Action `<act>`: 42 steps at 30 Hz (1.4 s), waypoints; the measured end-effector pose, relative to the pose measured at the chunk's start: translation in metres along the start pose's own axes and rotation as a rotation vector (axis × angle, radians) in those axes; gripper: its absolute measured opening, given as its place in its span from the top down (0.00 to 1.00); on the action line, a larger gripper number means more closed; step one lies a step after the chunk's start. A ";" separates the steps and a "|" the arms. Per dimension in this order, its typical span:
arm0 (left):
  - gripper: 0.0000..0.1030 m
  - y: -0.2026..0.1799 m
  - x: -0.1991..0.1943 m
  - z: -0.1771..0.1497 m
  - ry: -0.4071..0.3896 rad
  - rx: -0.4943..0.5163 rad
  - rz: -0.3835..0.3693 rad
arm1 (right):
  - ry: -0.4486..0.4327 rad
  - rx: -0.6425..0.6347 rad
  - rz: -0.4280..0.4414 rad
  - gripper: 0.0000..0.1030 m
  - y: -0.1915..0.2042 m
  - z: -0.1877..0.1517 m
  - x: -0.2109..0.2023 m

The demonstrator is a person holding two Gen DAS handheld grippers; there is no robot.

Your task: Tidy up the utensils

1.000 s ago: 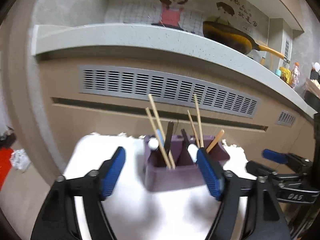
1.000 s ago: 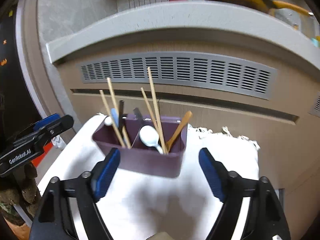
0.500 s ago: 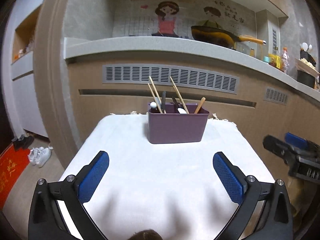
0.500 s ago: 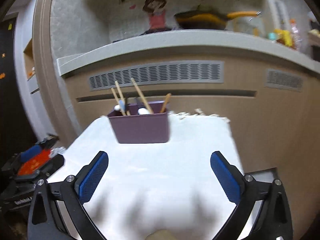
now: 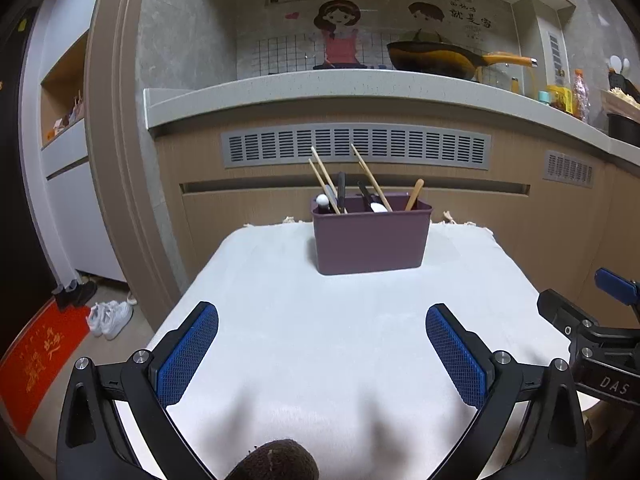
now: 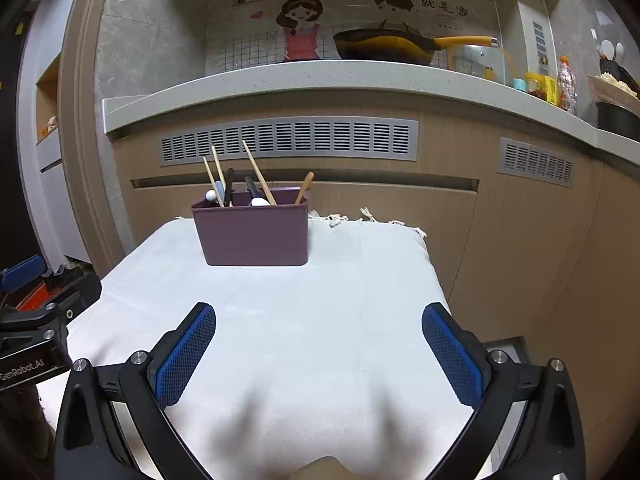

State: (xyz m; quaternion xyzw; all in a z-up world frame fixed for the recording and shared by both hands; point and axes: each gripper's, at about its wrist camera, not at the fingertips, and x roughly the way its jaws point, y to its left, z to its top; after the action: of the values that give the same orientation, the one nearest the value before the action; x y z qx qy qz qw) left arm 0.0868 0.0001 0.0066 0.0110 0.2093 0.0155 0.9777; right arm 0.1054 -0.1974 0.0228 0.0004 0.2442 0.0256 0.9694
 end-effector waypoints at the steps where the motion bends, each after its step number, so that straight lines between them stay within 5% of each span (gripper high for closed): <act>1: 0.00 0.000 0.000 -0.001 0.005 0.001 -0.004 | 0.003 0.000 0.001 0.00 0.000 -0.001 0.000; 42: 0.00 0.004 0.007 -0.005 0.057 -0.002 -0.048 | 0.017 -0.015 0.017 0.00 -0.001 -0.002 -0.002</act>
State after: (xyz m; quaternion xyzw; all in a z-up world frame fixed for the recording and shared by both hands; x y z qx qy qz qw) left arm 0.0912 0.0042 -0.0004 0.0047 0.2374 -0.0077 0.9714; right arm 0.1032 -0.1983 0.0222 -0.0052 0.2520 0.0355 0.9671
